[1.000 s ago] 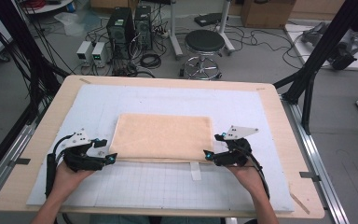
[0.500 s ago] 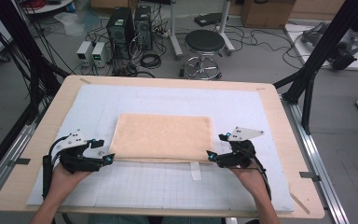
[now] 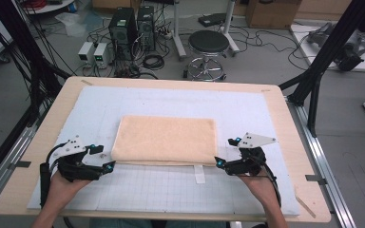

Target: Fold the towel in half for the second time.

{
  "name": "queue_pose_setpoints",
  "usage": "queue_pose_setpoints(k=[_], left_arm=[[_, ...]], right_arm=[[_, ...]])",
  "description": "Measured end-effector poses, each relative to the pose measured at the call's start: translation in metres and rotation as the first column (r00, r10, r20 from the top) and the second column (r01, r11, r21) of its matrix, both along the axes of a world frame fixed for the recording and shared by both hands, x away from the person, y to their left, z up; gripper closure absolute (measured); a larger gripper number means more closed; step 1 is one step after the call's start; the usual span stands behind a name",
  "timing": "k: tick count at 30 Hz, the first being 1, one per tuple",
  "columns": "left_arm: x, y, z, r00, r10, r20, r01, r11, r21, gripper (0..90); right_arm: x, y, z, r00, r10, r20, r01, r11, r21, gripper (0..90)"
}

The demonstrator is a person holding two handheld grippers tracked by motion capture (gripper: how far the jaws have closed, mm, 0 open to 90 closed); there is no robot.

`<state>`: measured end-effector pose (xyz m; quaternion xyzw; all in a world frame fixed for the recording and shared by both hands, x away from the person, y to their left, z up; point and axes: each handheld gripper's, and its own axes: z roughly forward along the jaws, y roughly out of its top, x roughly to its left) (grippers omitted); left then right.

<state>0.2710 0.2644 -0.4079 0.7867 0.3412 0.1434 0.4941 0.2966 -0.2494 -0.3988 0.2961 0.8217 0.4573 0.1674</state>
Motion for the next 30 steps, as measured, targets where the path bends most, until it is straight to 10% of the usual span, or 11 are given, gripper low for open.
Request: queue_pose_setpoints(k=[30], left_arm=[[-0.035,0.003,0.005,0.9996,0.018,0.022,-0.019,0.9998,0.002,7.7]], right_arm=[[-0.028,-0.016,0.002,0.9988,-0.036,0.034,0.036,0.999,0.006,12.5]])
